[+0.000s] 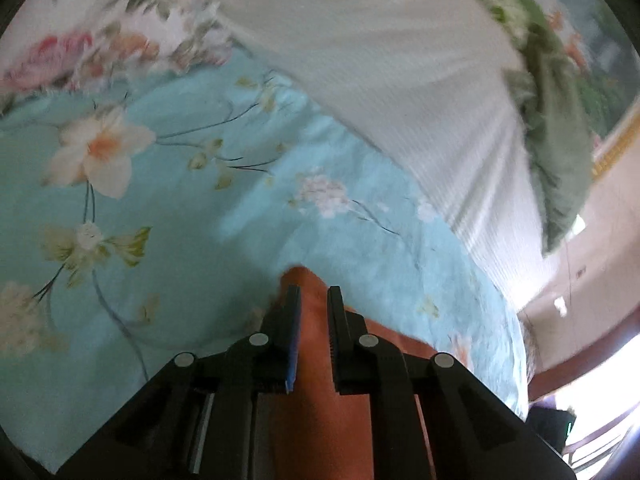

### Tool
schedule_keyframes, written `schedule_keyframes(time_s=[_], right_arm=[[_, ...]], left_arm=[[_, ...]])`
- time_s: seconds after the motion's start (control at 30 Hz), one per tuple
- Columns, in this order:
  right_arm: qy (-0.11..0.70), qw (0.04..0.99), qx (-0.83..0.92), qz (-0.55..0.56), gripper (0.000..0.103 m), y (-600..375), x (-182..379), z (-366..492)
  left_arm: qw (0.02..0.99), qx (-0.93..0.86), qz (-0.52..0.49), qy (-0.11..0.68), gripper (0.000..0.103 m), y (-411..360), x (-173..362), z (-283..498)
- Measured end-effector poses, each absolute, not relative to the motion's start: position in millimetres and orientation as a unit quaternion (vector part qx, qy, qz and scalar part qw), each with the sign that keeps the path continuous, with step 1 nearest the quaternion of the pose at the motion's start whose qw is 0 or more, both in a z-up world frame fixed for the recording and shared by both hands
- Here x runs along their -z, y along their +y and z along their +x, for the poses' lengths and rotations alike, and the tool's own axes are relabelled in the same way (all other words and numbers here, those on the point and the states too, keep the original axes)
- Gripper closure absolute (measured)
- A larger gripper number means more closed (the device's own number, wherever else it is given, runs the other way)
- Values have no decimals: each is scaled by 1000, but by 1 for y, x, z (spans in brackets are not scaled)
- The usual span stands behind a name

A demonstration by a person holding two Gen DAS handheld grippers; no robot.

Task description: Fold small clothes

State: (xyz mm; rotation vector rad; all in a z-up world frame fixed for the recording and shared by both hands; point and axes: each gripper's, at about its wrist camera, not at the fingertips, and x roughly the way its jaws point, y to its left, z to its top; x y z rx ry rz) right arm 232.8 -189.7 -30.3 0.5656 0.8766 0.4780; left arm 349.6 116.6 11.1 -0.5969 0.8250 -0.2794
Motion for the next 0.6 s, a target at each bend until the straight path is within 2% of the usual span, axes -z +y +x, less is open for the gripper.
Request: schedule_keyframes(time_s=[0.13, 0.27, 0.3, 0.33, 0.4, 0.47, 0.57, 0.6], right_arm=[[412, 841, -218, 275, 73, -187, 26, 250], [419, 853, -165, 263, 74, -187, 40, 277], [423, 855, -150, 260, 80, -189, 46, 283], [427, 857, -137, 254, 87, -192, 56, 291], [423, 859, -128, 260, 94, -197, 63, 297], [421, 862, -114, 258, 95, -201, 64, 300], [416, 862, -105, 269, 95, -205, 60, 292], [413, 863, -110, 271, 91, -206, 57, 287]], left_arm=[[851, 211, -260, 404, 92, 84, -17, 302], [840, 236, -218, 437, 92, 54, 4, 272], [841, 219, -206, 449, 93, 52, 12, 272], [840, 198, -201, 464, 98, 54, 24, 277], [825, 196, -235, 475, 102, 61, 44, 287], [815, 202, -262, 475, 102, 66, 53, 294], [828, 185, -232, 476, 102, 57, 43, 290], [833, 180, -220, 474, 102, 54, 39, 284]])
